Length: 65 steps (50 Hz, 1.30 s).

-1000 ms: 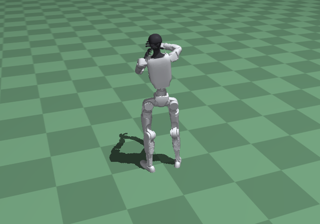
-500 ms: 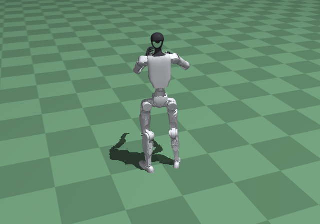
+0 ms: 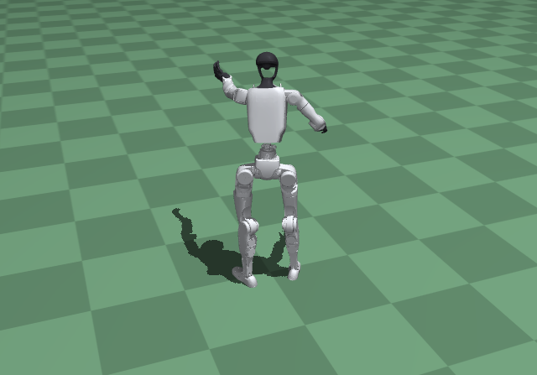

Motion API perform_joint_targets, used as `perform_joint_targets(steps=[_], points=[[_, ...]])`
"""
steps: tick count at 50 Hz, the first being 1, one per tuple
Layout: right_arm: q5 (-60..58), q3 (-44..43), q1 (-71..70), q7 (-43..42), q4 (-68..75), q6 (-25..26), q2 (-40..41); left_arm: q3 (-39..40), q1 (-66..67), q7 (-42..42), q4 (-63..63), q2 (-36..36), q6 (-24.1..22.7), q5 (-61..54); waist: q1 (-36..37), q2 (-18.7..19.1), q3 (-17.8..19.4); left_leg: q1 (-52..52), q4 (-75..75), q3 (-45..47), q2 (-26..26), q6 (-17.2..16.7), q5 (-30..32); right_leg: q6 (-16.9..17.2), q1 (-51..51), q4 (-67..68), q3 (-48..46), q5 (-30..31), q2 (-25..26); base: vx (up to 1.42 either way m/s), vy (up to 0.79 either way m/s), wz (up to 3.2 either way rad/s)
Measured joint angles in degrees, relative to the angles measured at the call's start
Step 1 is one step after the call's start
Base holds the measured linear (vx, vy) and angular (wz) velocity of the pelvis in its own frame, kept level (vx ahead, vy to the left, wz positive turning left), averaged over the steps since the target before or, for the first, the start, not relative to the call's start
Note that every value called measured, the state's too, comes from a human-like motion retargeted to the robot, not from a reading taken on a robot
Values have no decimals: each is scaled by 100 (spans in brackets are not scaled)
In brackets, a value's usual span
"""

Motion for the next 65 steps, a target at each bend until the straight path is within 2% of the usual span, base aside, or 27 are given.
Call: perform_joint_targets(steps=[5,12,20,25,32,40,45,52,55,57,61,65], points=[[391,-331,314,-86,203,11,180,-23,-484,106,723,211,184,-207,-64,-76,56,-13,68,118,39,2,-34,0,-31,-45,85,72,50,0,1,-20],[1292,-882,753,-261,529,-39,506,-94,-463,273,778,324,303,-158,-59,-109,28,9,153,166,34,33,-117,0,-17,-14,133,53,21,0,0,0],[1642,-1323,989,78,973,-44,607,-342,243,149,-152,361,502,1594,62,-81,-141,19,247,137,-5,66,-219,0,20,51,137,-45,-67,0,0,0],[1614,-1504,817,217,1580,-19,567,-43,955,313,-1010,160,365,2363,166,-43,-233,29,277,75,-56,71,-265,0,67,80,104,-119,-152,0,0,0],[1952,-1862,485,-268,2334,-257,629,594,2158,936,-2418,-492,-59,2940,299,78,-312,69,257,-94,-160,71,-291,0,185,124,-22,-254,-300,3,3,24],[2459,-2291,249,-403,2791,-467,751,1015,3343,1099,-3882,-1469,-52,4282,402,291,-436,133,244,-357,-210,35,-294,-53,370,213,-256,-452,-406,3,-1,31],[2878,-2398,-33,-446,3219,-406,688,1063,3946,681,-4420,-2421,-117,3803,468,436,-509,186,271,-525,-185,6,-297,-122,515,272,-421,-571,-417,2,-4,31],[3426,-2385,-588,-599,3650,-469,556,642,4377,49,-4266,-3491,-53,3290,545,559,-636,261,330,-720,-140,-17,-313,-183,718,323,-619,-703,-414,2,-4,25],[2975,-2199,-936,-907,3793,-537,386,420,4436,-153,-4088,-3777,-70,3354,584,571,-711,293,343,-770,-122,-28,-320,-186,785,332,-673,-741,-406,1,-1,6],[2245,-1951,-1202,-1236,3799,-562,211,295,4446,-253,-3969,-3917,-121,3417,610,567,-767,317,344,-789,-112,-35,-323,-175,820,337,-696,-761,-399,0,0,0],[280,-1244,-1783,-1781,3515,-432,-225,116,4420,-440,-3734,-4080,-243,3600,648,546,-892,365,334,-805,-95,-50,-329,-138,872,349,-721,-793,-383,0,0,0],[-1816,-329,-2425,-1922,2895,-213,-767,9,4363,-566,-3535,-4095,-379,3846,670,510,-1027,415,320,-806,-77,-61,-333,-98,910,365,-731,-821,-364,0,0,0]])
